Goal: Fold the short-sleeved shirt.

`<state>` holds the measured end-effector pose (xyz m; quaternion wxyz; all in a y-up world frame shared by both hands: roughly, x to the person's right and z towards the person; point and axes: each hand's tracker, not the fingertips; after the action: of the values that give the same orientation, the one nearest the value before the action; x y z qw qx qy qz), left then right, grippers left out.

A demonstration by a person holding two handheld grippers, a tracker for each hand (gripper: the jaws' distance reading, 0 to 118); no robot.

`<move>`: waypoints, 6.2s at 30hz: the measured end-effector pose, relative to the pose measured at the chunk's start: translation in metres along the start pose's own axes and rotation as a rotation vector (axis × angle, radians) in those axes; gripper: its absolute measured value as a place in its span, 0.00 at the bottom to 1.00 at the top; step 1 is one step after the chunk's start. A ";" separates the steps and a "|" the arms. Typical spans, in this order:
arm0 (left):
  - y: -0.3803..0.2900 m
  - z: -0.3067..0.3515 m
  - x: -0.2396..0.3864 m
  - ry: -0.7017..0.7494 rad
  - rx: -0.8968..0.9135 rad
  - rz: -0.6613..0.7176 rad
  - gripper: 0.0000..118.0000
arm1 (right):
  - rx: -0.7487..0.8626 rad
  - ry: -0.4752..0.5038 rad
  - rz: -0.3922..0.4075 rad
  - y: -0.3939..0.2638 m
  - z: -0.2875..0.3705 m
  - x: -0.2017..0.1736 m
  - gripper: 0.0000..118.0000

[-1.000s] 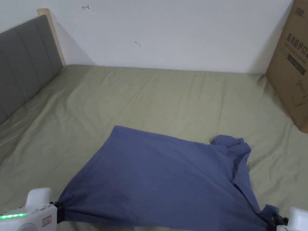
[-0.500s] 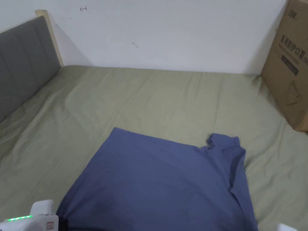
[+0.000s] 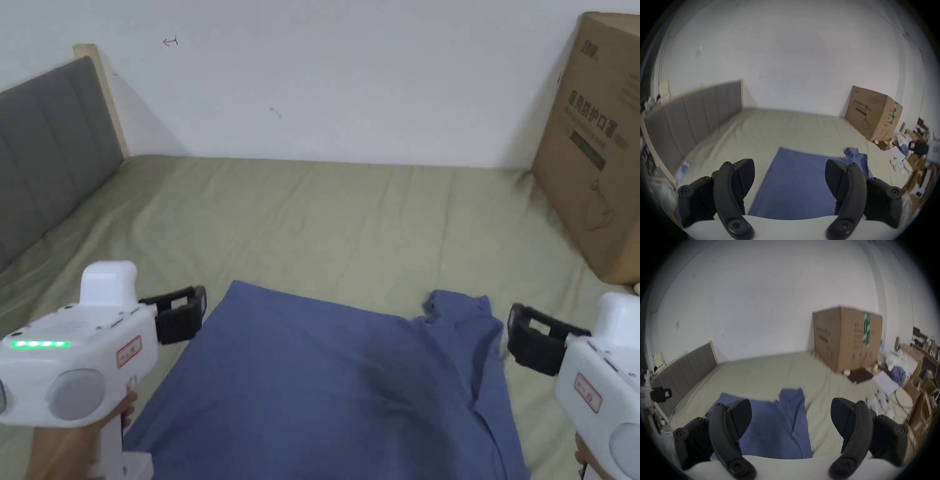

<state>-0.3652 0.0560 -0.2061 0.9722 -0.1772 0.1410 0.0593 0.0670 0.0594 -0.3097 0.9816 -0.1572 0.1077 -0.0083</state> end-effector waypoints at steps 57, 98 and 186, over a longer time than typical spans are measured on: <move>-0.058 -0.441 0.005 -0.019 -0.688 -0.094 0.02 | -0.204 -0.124 0.078 -0.043 -0.244 0.023 0.00; 0.205 -0.165 -0.041 0.021 -0.040 0.048 0.02 | 0.123 0.041 0.188 0.195 -0.184 -0.005 0.00; -0.062 -0.003 -0.047 0.042 -0.072 0.068 0.71 | -0.156 0.153 0.040 -0.040 -0.018 -0.016 0.85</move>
<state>-0.4007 -0.0062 -0.1748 0.9595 -0.2083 0.1651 0.0937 0.0486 0.0163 -0.3106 0.9553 -0.2298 0.1856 0.0078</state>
